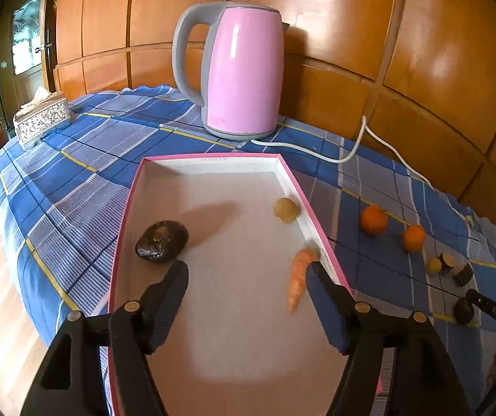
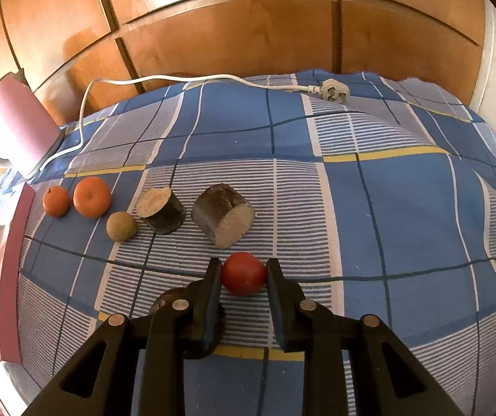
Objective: Organize fruits
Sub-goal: 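Carry the red tomato over the white tray and open the right tool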
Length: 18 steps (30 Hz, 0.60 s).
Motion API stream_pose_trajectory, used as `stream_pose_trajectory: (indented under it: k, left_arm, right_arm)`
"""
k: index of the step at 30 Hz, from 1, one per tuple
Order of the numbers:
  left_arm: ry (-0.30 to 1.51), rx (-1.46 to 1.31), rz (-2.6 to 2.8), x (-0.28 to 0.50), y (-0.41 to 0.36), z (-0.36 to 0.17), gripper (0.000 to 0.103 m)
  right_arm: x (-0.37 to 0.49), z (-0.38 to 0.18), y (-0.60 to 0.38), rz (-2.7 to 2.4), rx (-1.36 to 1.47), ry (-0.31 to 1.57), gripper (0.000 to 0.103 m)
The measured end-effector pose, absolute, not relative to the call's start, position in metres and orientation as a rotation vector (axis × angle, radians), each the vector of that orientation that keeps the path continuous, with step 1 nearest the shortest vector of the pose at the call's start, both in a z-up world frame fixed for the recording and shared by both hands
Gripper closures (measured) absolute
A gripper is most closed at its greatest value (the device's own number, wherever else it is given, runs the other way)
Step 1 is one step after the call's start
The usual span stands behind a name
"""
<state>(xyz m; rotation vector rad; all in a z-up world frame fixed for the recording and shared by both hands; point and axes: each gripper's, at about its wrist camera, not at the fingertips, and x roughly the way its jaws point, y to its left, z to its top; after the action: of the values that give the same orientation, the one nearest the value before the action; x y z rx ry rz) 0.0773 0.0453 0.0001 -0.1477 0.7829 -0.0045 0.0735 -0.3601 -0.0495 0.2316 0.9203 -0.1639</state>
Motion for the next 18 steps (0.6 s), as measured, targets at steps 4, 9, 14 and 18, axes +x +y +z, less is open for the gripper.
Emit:
stream_pose_trajectory:
  k: [4,9,14,18]
  left_arm:
    - [0.782,-0.141,-0.012,0.071,0.042,0.001,0.031]
    - [0.783,-0.149,-0.019,0.064,0.042,0.002,0.028]
    - [0.792,-0.153,-0.019,0.058,0.044,-0.001,0.027]
    - [0.795,-0.160,-0.008,0.054,0.049,-0.004,0.027]
  right_arm:
    - [0.068,-0.044,-0.360,-0.168,0.236,0.899,0.077]
    - [0.062,-0.034,-0.357,-0.167,0.246,0.866,0.077]
    - [0.055,-0.018,-0.351,-0.140,0.251,0.822,0.077]
    - [0.052,-0.004,-0.338,-0.082,0.247,0.797,0.077]
